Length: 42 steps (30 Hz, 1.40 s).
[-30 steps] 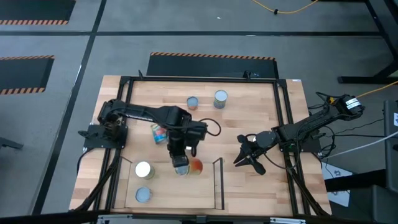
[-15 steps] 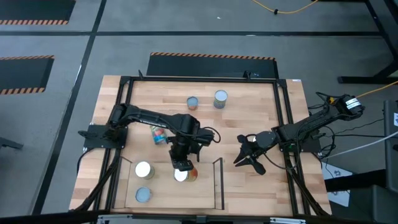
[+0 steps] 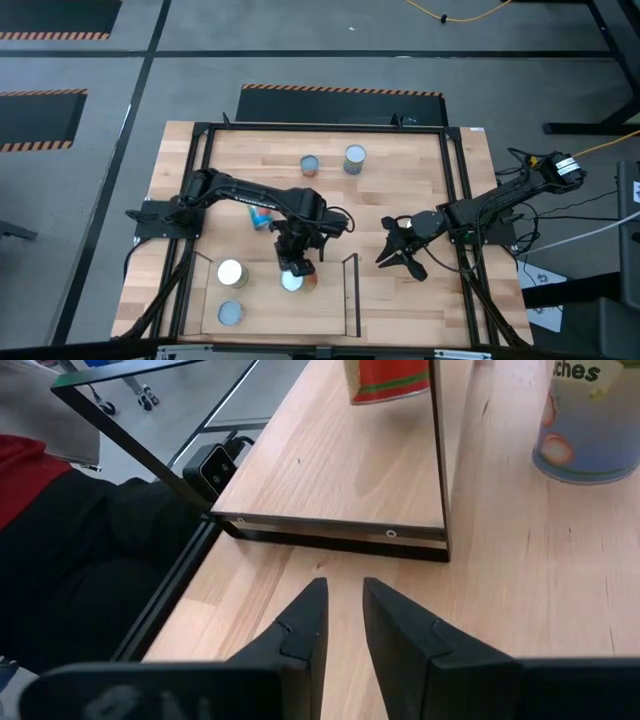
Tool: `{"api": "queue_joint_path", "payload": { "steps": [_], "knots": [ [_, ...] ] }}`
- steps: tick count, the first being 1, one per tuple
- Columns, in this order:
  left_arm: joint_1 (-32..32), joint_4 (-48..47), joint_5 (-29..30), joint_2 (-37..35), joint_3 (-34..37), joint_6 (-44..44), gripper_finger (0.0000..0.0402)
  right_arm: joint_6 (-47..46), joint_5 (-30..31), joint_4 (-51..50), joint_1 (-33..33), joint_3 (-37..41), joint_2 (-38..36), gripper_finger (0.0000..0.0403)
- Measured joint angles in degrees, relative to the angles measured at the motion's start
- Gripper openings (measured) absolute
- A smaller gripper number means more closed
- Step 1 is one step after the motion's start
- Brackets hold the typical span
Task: Pick and place cans onto a shelf
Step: Put the canned pineapple on the shelf
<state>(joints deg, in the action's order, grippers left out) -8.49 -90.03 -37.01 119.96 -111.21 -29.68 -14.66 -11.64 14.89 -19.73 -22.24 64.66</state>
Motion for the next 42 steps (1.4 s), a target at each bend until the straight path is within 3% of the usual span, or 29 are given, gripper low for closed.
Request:
{"api": "queue_joint_path", "payload": {
  "steps": [42],
  "knots": [
    [-2.5,0.0,5.0,0.0,0.0,0.2,0.0011,0.1,0.0,0.0,0.0,0.0,0.0,0.0072]
  ]
}}
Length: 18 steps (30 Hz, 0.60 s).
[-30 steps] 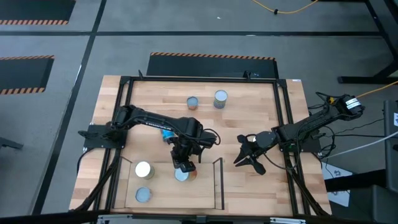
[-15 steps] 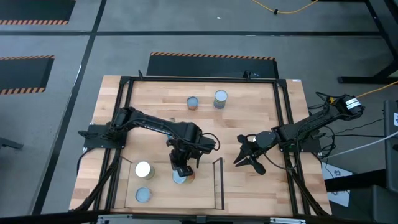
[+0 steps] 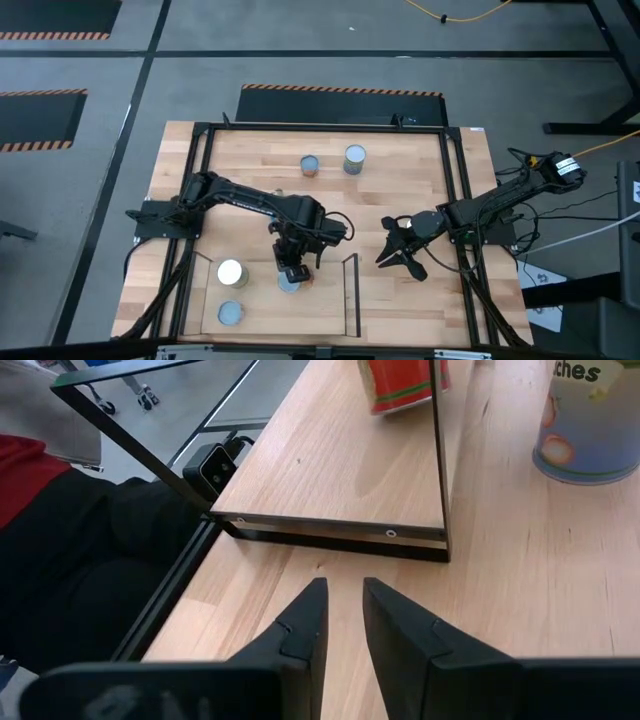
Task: Pick and place cans onto a shelf
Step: Put the canned pineapple on the shelf
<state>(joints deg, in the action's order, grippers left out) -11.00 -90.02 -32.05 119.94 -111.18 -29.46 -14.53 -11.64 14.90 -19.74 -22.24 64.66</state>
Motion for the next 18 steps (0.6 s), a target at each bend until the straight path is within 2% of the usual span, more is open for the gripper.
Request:
{"api": "queue_joint_path", "payload": {
  "steps": [9,18],
  "knots": [
    [0.0,0.0,0.7,-0.1,0.0,0.0,0.0048,0.0,0.0,0.0,0.0,0.0,0.0,0.0072],
    [0.5,0.0,1.0,-0.1,0.0,0.0,0.0046,0.0,0.0,0.0,0.0,0.0,0.0,0.0072]
  ]
}}
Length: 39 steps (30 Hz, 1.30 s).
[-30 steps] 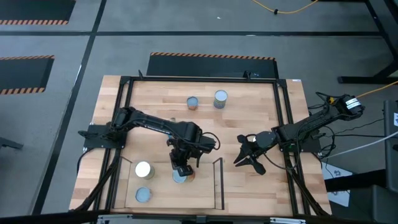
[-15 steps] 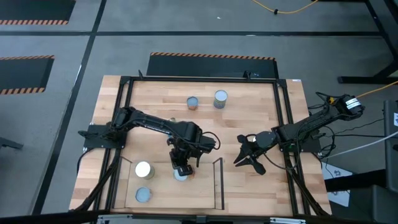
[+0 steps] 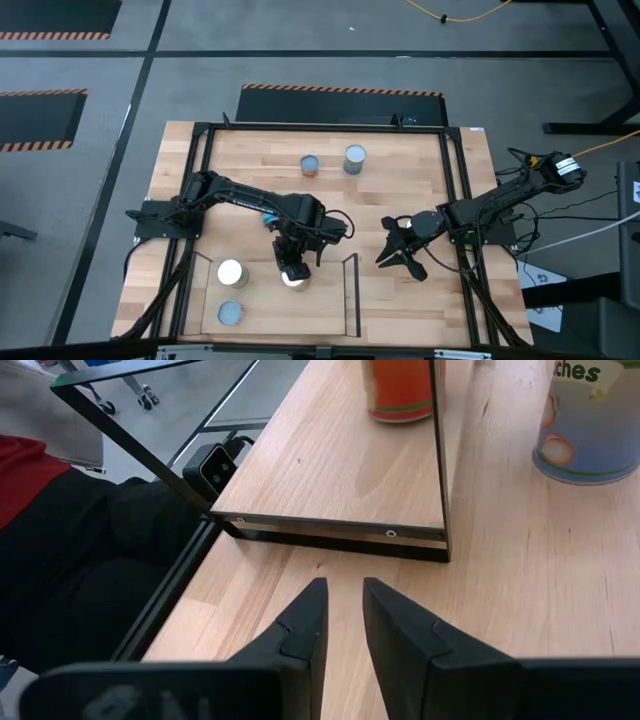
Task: Pick and place cans onto a shelf
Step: Put the canned pineapple on the shelf
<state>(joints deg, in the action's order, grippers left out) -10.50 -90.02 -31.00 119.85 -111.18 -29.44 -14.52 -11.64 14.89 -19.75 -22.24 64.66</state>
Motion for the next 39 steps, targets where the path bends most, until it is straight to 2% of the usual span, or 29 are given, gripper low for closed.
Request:
{"api": "queue_joint_path", "payload": {
  "steps": [15,39],
  "knots": [
    [0.0,0.0,-0.1,0.0,0.0,-0.4,0.0024,-0.1,0.0,0.0,0.0,0.0,0.0,0.0072],
    [0.2,0.0,0.0,-0.3,0.0,-1.5,0.0014,-0.2,0.0,0.0,0.0,0.0,0.0,0.0072]
  ]
}}
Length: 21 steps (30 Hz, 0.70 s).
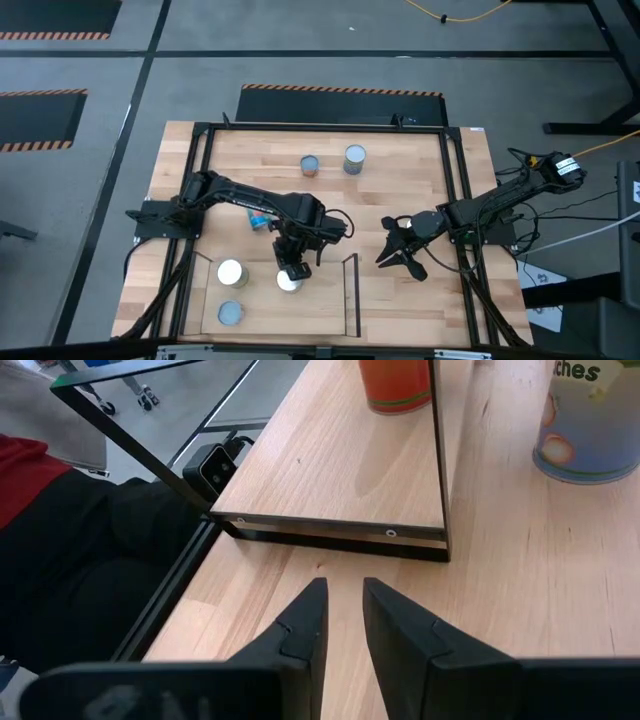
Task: Pick and place cans onto a shelf
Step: Put the canned pineapple on the shelf, then move the canned orange on the shelf
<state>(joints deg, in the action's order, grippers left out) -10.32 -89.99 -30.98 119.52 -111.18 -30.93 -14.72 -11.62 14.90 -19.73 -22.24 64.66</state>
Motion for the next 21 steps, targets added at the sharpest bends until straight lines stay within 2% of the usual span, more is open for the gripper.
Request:
{"api": "queue_joint_path", "payload": {
  "steps": [9,15,19,21],
  "knots": [
    [1.4,0.0,0.9,-3.3,-1.5,0.3,0.0014,0.1,-0.2,0.3,0.0,-0.1,-0.1,0.0072],
    [2.6,0.4,5.2,-4.5,-6.5,9.3,0.0014,0.1,-3.2,0.1,0.0,-1.2,-1.9,0.0072],
    [3.4,0.6,11.7,-6.4,-10.3,18.4,0.0014,0.2,-3.5,-0.9,0.0,-2.5,-4.5,0.0072],
    [3.6,0.4,17.3,-8.2,-11.6,21.7,0.0014,0.2,-3.5,-1.5,0.0,-3.6,-5.9,0.0072]
  ]
}}
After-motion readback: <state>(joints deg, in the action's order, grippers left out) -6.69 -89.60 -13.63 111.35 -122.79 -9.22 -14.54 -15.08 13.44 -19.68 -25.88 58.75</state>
